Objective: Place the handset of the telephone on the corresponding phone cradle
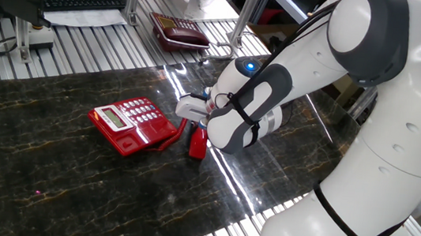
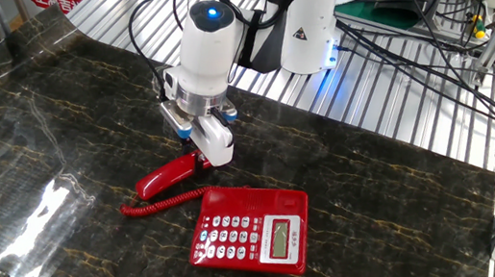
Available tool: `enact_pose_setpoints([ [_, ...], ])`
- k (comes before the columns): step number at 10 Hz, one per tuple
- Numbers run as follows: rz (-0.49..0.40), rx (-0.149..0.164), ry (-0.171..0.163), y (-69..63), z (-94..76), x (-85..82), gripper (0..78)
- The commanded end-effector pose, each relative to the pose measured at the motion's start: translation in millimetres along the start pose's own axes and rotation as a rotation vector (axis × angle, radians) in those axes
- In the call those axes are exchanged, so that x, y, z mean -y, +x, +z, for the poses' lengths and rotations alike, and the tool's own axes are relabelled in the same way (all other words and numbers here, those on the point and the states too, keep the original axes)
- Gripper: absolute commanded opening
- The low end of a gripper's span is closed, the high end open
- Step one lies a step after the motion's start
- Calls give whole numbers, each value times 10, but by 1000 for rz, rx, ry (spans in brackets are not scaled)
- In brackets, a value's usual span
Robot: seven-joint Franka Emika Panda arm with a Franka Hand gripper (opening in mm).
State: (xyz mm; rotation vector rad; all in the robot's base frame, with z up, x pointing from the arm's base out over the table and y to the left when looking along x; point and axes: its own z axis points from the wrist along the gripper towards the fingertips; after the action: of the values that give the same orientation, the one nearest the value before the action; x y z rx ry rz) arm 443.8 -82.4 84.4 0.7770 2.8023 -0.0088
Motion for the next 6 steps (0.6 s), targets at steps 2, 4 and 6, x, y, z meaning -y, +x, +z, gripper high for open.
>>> enact_pose_setpoints([
  [2, 13, -16, 1, 241, 3, -153, 11],
  [4, 9, -19, -3, 242, 1, -155, 11],
  [6, 9, -19, -3, 242, 1, -155, 773],
])
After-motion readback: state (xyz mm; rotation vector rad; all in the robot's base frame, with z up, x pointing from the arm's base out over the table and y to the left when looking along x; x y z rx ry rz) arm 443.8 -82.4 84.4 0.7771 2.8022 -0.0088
